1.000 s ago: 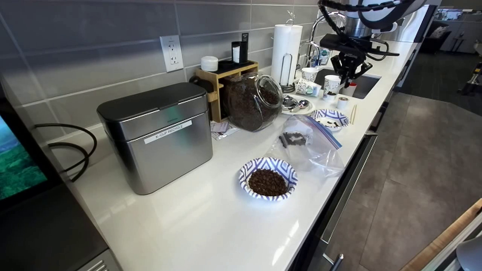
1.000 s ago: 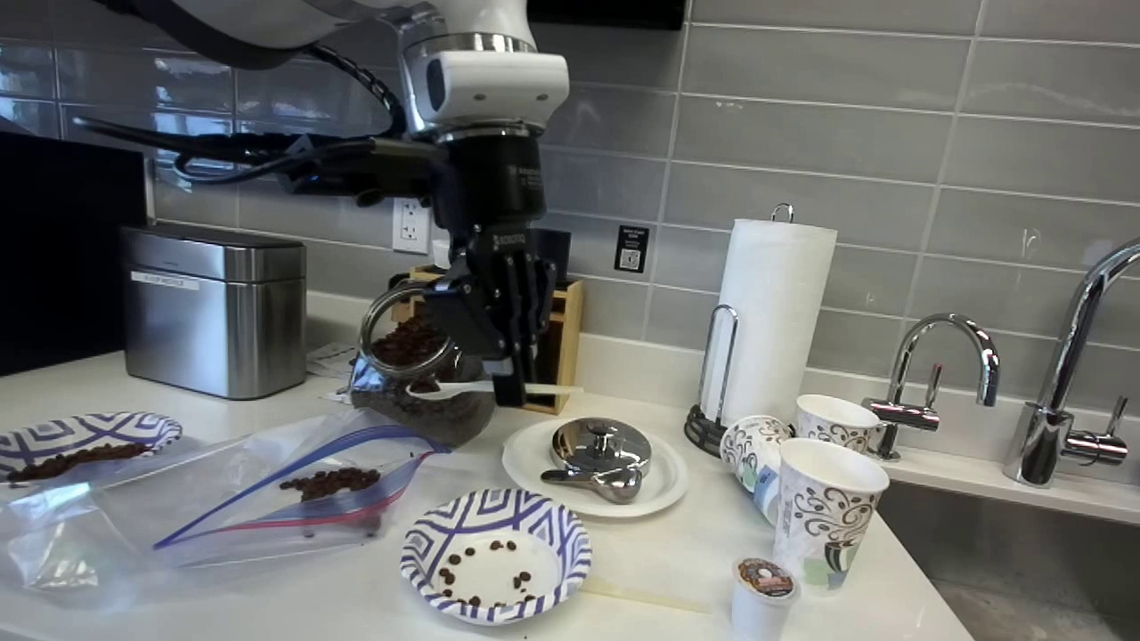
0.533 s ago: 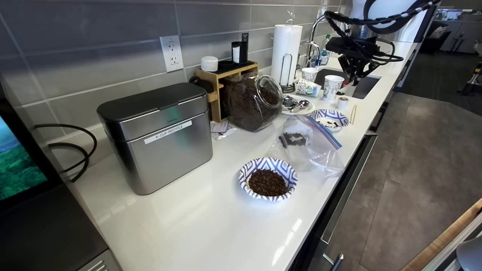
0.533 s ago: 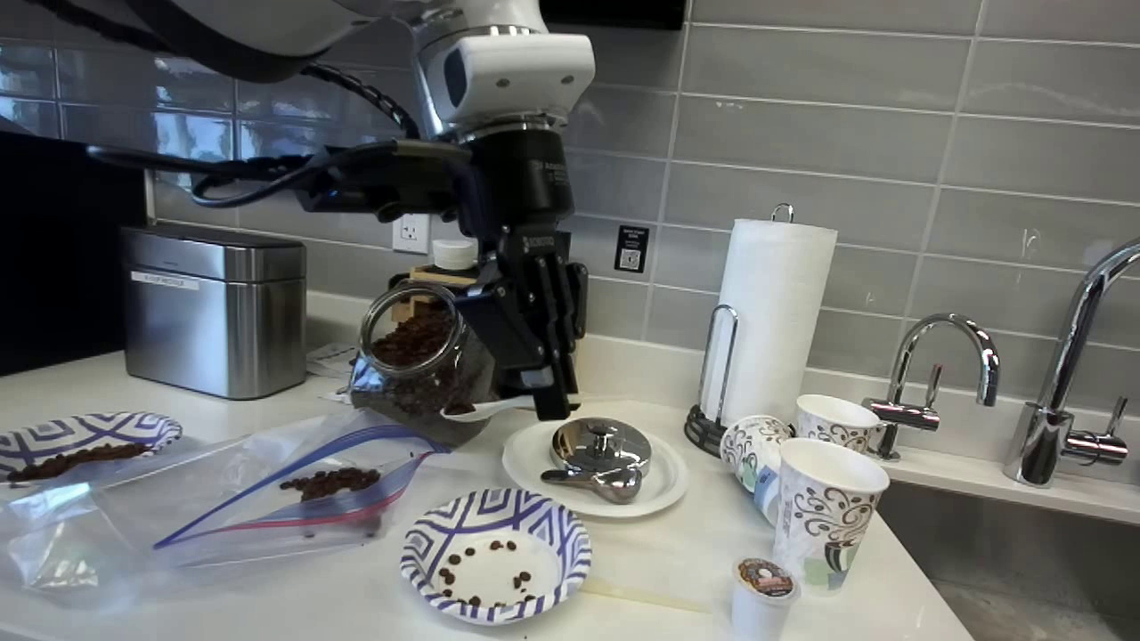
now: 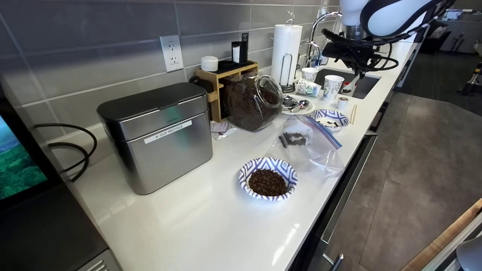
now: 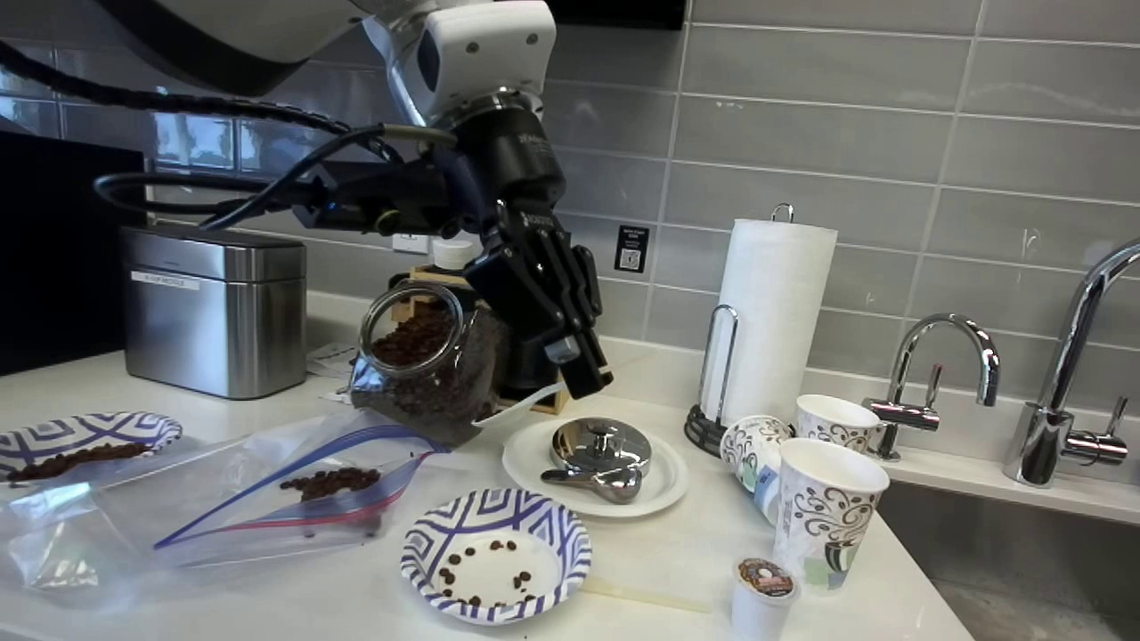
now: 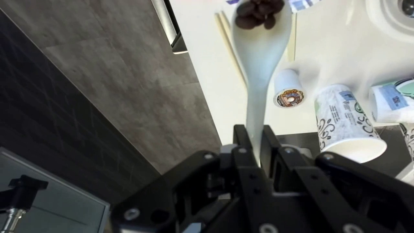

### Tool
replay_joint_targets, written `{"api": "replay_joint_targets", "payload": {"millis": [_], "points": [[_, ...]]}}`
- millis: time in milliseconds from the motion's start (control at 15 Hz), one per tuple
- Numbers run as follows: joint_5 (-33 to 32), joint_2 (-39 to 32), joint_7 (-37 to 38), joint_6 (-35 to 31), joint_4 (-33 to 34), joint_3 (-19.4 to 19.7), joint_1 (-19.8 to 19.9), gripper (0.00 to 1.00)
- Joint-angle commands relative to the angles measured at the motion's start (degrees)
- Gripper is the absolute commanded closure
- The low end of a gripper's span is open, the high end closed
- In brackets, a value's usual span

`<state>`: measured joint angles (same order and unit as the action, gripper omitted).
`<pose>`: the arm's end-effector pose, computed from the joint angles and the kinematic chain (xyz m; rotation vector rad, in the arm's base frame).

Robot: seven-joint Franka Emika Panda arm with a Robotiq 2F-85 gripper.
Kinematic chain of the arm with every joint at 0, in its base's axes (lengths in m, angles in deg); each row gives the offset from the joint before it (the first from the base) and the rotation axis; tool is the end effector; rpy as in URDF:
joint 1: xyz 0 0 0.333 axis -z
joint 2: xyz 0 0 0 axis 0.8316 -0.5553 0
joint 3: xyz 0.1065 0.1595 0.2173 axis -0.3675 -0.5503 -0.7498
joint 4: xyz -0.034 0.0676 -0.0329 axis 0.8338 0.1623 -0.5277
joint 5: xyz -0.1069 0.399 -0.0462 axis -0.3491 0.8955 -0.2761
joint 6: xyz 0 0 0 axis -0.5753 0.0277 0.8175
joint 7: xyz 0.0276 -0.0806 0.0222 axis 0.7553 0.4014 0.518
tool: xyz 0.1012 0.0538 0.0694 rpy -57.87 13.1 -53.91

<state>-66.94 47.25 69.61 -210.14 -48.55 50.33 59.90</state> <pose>0.5319 -0.0532 0.3513 2.0535 -1.7048 0.6386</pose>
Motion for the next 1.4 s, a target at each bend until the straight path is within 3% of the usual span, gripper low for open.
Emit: {"api": "replay_joint_targets", "payload": {"millis": [0,1333], "points": [[-5.0,-1.7,3.6,4.3,1.8,-0.8,-1.3,0.97],[-20.5,-7.6,14.9,23.0,7.6,-2.8,-7.7,0.97]]}}
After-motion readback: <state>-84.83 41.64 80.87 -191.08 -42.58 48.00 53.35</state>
